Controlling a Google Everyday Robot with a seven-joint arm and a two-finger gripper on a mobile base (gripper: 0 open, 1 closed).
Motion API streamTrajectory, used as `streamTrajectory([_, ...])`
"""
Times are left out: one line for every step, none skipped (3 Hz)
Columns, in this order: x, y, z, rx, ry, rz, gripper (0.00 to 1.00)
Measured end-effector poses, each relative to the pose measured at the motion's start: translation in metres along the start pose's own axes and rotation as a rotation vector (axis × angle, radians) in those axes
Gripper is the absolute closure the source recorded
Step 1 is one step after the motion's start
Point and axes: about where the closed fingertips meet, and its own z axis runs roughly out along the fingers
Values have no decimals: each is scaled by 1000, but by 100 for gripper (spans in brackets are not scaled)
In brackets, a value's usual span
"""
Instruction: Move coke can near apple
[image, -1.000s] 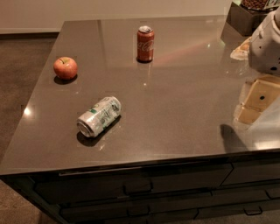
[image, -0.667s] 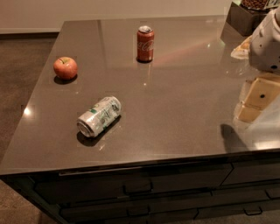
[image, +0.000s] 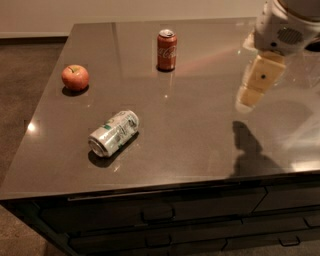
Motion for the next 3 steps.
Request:
streamTrajectory([-52, -72, 16, 27, -62, 76, 0])
streamTrajectory([-84, -115, 25, 66, -123, 130, 0])
streamTrajectory([-119, -157, 51, 98, -186, 198, 0])
